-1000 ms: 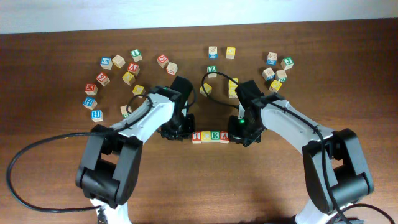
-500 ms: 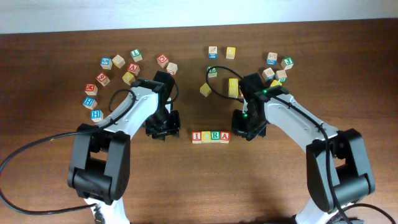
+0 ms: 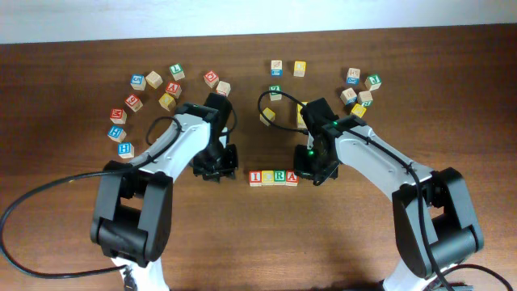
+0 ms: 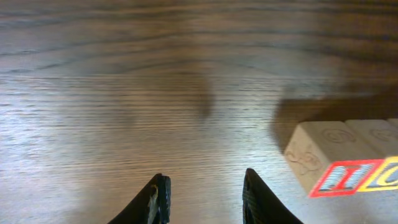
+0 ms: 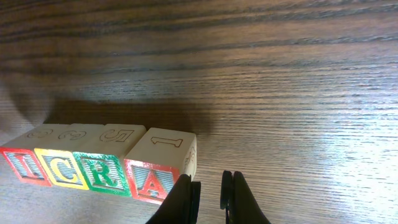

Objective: Spell out ICRA

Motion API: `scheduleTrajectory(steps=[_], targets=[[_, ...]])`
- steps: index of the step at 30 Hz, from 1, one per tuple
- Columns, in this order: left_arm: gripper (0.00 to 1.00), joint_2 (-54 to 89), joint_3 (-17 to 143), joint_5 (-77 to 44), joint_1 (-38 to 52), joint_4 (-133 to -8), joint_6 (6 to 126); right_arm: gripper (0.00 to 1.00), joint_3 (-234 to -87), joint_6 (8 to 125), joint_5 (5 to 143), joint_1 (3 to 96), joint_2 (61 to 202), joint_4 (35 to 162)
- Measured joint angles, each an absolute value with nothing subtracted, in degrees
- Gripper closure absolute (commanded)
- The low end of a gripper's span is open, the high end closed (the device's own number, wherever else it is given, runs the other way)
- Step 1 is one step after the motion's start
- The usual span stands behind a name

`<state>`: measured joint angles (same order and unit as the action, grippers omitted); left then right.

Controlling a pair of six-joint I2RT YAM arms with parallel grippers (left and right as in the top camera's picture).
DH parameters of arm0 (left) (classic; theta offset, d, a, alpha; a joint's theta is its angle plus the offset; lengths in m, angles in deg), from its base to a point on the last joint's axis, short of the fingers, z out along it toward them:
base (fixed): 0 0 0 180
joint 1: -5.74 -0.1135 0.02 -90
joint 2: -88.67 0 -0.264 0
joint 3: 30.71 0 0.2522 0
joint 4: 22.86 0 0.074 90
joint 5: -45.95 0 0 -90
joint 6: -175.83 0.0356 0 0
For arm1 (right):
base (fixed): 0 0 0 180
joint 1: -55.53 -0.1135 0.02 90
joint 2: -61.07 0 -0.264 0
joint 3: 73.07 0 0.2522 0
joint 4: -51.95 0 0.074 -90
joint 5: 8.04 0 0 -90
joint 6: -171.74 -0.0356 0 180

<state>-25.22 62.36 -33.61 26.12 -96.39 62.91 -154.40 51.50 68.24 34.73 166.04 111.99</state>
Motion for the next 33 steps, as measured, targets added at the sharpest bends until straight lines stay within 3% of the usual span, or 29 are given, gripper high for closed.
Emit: scheduleTrajectory(steps=[2, 7, 33], targets=[[0.85, -25.22, 62.36, -33.57, 27.37, -95.01, 62.49, 0.92, -154.32, 51.5, 68.68, 34.73, 166.04, 111.97], [1.0, -25.22, 62.36, -33.59, 28.72, -93.7, 62.04, 0.96, -150.64, 51.48, 69.47, 34.73, 166.06, 108.73], [1.0, -27.75, 62.36, -30.29, 29.25, -90.09, 61.55, 0.95, -150.29, 51.46, 66.87, 34.73, 166.08, 104.4]])
